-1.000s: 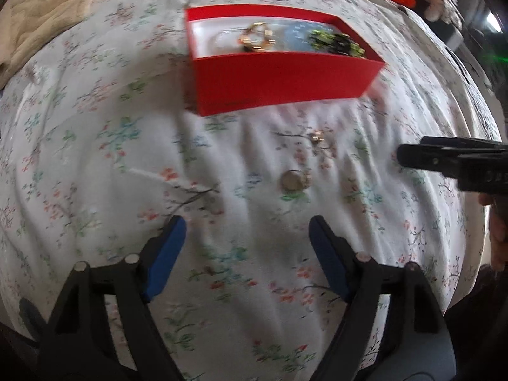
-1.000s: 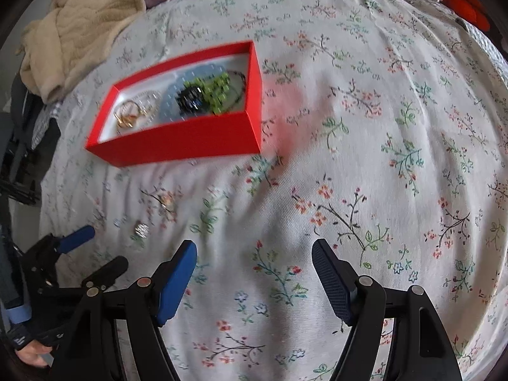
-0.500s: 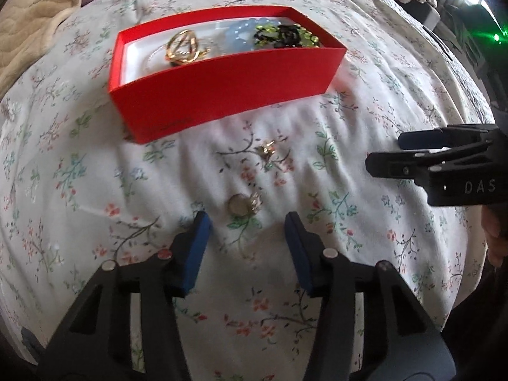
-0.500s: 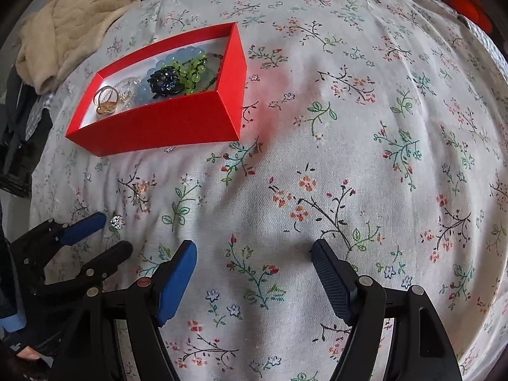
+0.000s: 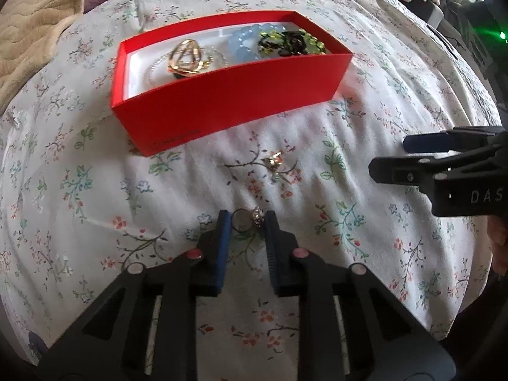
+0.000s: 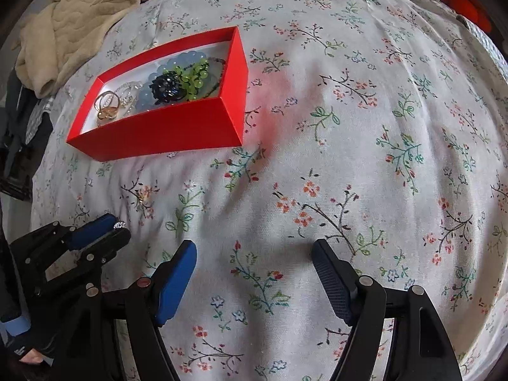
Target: Organize jewelry
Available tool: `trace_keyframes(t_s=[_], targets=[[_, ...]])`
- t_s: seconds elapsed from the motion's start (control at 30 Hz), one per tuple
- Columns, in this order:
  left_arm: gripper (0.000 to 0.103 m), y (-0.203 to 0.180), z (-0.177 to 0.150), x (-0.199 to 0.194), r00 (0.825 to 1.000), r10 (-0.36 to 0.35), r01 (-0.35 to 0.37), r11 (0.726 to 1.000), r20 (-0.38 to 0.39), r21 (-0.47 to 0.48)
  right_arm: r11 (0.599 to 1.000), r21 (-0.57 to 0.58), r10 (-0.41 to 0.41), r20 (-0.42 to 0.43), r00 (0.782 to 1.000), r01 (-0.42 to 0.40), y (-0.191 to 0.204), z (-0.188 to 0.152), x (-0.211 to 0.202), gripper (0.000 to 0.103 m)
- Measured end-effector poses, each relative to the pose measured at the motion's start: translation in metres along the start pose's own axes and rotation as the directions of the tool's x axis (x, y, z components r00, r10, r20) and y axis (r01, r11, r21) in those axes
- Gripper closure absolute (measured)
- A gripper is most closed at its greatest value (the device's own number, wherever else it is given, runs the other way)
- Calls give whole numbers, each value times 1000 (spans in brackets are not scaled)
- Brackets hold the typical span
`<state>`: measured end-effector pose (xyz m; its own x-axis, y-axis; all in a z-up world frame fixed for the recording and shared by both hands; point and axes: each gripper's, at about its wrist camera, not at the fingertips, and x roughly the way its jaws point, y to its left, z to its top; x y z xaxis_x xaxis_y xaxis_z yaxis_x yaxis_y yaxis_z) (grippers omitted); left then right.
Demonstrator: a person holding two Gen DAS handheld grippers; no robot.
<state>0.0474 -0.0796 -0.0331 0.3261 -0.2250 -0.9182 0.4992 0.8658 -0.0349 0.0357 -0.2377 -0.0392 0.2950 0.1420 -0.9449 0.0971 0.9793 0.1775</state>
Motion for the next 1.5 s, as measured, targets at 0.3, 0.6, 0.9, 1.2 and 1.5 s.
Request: trace_keyframes(t_s=[0.3,0.6,0.9,1.2,1.5], targets=[[80,28,-9,-14,999,48,-48,998,17,-31,998,-59,15,18,1000,-14,28,0,7,27],[80,55,-20,-21,998,68,-67,996,14,-66,984,-174,38,-1,999,-38,79,1,27,27],[80,76,-27,-26,997,71,-70,993,10,-94,979,-203,14,38,999,-6,114,13,42,40],[80,85,-28,-29,998,65,-63,991,13,-115,981,-195,8,52,999,3,118,23,45,58],[80,85,-26,-27,998,57,-55,990,10,-132,980,-195,46,38,998,-38,123,27,48,86]])
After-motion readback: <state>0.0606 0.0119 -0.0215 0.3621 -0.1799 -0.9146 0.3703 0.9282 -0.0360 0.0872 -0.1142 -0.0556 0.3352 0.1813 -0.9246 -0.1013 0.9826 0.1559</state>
